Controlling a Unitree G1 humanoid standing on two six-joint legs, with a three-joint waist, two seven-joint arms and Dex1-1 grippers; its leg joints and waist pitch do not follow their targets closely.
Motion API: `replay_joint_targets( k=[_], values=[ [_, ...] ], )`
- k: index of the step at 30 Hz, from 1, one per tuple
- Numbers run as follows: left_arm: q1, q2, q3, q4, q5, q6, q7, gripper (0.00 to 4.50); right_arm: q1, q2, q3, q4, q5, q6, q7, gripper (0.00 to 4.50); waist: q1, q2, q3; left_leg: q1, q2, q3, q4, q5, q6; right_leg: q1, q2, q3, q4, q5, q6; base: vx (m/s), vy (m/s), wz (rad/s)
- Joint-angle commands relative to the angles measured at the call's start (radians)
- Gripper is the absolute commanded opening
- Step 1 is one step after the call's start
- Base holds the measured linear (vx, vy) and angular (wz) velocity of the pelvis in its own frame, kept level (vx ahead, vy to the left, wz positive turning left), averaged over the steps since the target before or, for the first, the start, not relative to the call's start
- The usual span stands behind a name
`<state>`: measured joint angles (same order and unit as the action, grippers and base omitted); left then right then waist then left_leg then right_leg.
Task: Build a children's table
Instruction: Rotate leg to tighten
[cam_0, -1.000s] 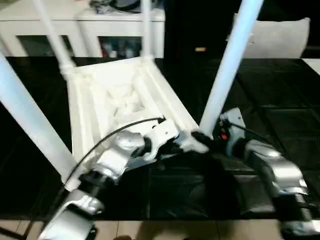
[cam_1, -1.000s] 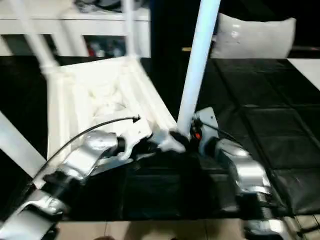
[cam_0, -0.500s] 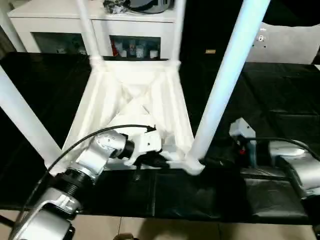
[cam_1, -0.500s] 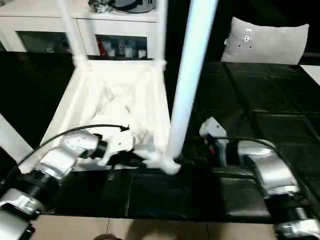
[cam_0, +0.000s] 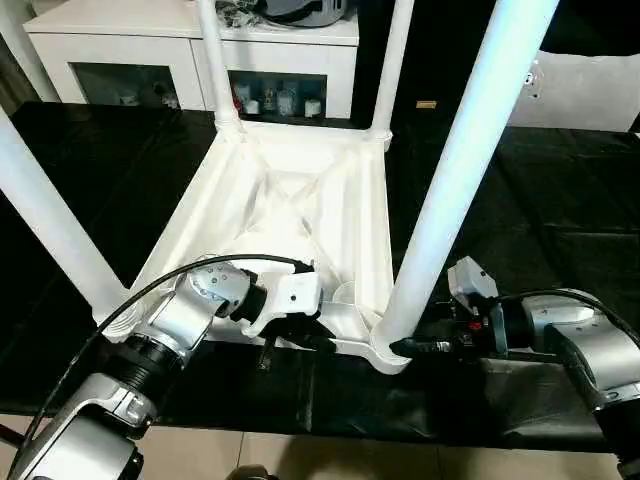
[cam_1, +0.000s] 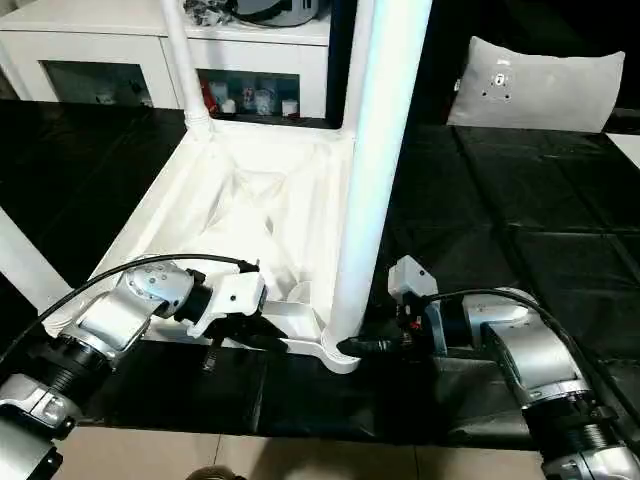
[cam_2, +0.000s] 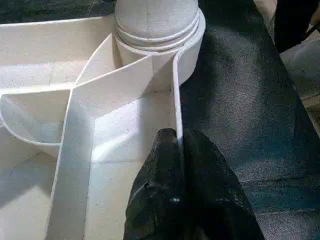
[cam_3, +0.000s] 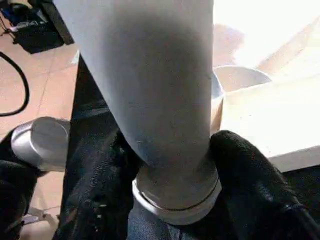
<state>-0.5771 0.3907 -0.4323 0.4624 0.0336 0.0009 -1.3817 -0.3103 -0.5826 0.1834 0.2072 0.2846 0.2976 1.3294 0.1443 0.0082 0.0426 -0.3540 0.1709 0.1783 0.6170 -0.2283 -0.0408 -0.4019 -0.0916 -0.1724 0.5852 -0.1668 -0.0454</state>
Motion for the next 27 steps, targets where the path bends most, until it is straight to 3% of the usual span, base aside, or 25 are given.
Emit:
replay_joint_targets(
  k=[1,4,5,9,12,15,18,20,23,24,27],
  values=[
    [-0.028,-0.013,-0.032,-0.047,-0.017,-0.034,-0.059,0.0,-0.006,0.01,-0.024,-0.026,0.042,0.02,0.003,2.12,-0.006,-0.015,-0.07,0.003,0.083,-0.028,-0.069,-0.043,0.088,0.066,-0.098,0.085,-0.064,-0.244,-0.106,0.0,0.0,0.0],
    [-0.028,-0.011,-0.033,-0.046,-0.017,-0.034,-0.06,0.0,0.002,0.009,-0.019,-0.031,0.05,0.029,0.012,2.05,-0.005,-0.015,-0.069,0.002,0.081,-0.027,-0.07,-0.05,0.082,0.067,-0.099,0.086,-0.067,-0.262,-0.102,0.0,0.0,0.0],
    [-0.027,-0.01,-0.033,-0.047,-0.017,-0.032,-0.06,0.0,0.008,0.009,-0.017,-0.035,0.053,0.035,0.016,2.03,-0.006,-0.01,-0.068,0.003,0.081,-0.027,-0.07,-0.059,0.079,0.066,-0.097,0.085,-0.07,-0.272,-0.099,0.0,0.0,0.0],
    [-0.024,-0.017,-0.029,-0.045,-0.019,-0.023,-0.049,0.0,0.022,0.013,-0.021,-0.053,0.069,0.054,0.015,2.02,-0.003,-0.013,-0.068,0.005,0.082,-0.028,-0.072,-0.07,0.07,0.067,-0.098,0.085,-0.071,-0.286,-0.091,0.0,0.0,0.0],
    [-0.014,-0.038,-0.011,-0.051,-0.03,0.024,-0.012,0.0,0.045,0.023,-0.029,-0.089,0.094,0.089,-0.007,2.0,-0.001,-0.009,-0.069,0.007,0.084,-0.029,-0.072,-0.063,0.07,0.066,-0.099,0.086,-0.07,-0.267,-0.095,0.0,0.0,0.0],
    [-0.005,-0.071,0.011,-0.076,-0.034,0.112,0.061,0.0,0.047,0.071,-0.045,-0.085,0.062,0.116,-0.142,2.0,-0.006,-0.011,-0.065,0.005,0.083,-0.03,-0.075,-0.07,0.055,0.067,-0.1,0.085,-0.074,-0.291,-0.092,0.0,0.0,0.0],
    [0.0,-0.109,0.033,-0.09,-0.037,0.172,0.137,0.0,0.031,0.129,-0.065,-0.056,0.008,0.117,-0.285,2.0,-0.02,-0.014,-0.06,0.003,0.069,-0.028,-0.074,-0.101,0.033,0.07,-0.099,0.075,-0.093,-0.406,-0.048,0.0,0.0,0.0],
    [0.001,-0.134,0.043,-0.094,-0.037,0.204,0.181,0.0,0.017,0.164,-0.08,-0.038,-0.023,0.134,-0.38,1.98,-0.041,-0.017,-0.06,0.0,0.064,-0.031,-0.074,-0.117,0.027,0.072,-0.096,0.068,-0.105,-0.461,-0.014,0.0,0.0,0.0],
    [0.013,-0.215,0.054,-0.111,-0.022,0.29,0.306,0.0,-0.008,0.262,-0.119,-0.025,-0.059,0.223,-0.595,1.96,-0.072,-0.018,-0.061,-0.004,0.064,-0.035,-0.072,-0.115,0.024,0.073,-0.094,0.064,-0.107,-0.454,-0.009,0.0,0.0,0.0],
    [0.013,-0.215,0.054,-0.111,-0.022,0.29,0.306,0.0,-0.008,0.262,-0.119,-0.025,-0.059,0.223,-0.595,1.96,-0.077,-0.017,-0.06,-0.003,0.065,-0.035,-0.073,-0.114,0.025,0.072,-0.095,0.065,-0.107,-0.447,-0.013,0.0,0.0,0.0],
    [-0.006,-0.328,0.091,-0.07,0.002,0.347,0.493,0.0,-0.014,0.35,-0.155,-0.031,-0.087,0.28,-0.775,1.93,-0.088,-0.018,-0.062,0.0,0.063,-0.034,-0.071,-0.098,0.04,0.068,-0.092,0.066,-0.107,-0.423,-0.025,0.0,0.0,0.0]
  ],
)
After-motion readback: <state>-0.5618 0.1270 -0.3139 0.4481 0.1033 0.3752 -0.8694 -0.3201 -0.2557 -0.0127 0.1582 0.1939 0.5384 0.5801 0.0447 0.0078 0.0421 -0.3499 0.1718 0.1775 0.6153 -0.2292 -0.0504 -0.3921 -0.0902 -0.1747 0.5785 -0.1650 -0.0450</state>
